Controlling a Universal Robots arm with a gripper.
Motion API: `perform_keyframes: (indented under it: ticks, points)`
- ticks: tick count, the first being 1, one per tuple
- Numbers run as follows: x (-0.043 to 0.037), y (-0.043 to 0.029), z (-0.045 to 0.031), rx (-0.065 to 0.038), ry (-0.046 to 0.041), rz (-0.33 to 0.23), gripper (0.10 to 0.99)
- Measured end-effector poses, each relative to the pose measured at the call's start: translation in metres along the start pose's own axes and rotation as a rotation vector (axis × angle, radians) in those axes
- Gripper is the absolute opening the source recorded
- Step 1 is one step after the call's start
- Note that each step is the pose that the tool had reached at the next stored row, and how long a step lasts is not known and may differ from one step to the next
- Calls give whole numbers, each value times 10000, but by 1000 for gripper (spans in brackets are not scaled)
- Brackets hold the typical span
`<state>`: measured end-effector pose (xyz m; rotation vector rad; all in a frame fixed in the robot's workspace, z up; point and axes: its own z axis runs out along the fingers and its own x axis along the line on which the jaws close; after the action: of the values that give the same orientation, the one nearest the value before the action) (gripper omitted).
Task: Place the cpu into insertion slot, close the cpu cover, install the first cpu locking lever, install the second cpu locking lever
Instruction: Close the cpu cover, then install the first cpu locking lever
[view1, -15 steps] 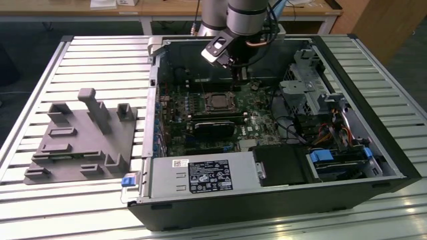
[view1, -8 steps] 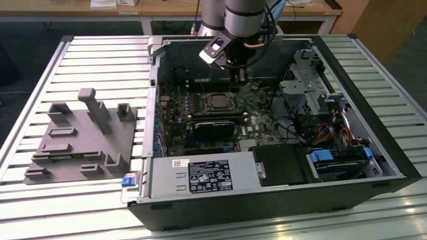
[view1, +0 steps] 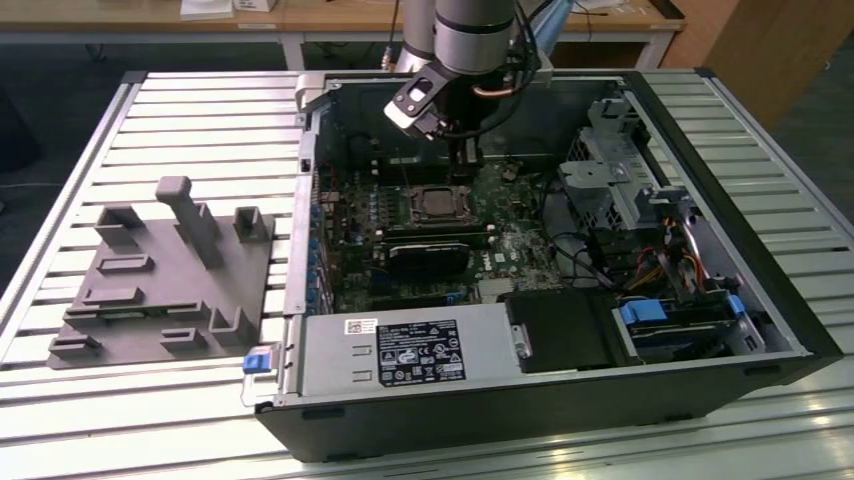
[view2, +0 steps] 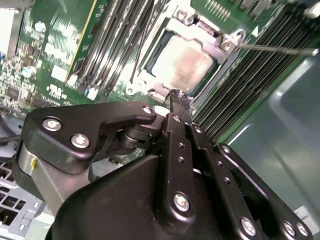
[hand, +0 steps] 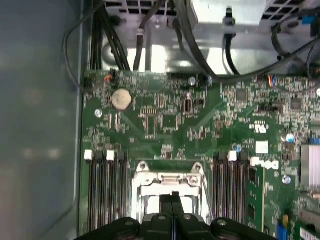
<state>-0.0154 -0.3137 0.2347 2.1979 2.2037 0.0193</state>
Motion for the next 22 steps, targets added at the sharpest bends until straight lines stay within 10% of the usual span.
perform_keyframes:
  ticks: [22]
  points:
    - [0, -177, -3, 1, -2, 0, 106]
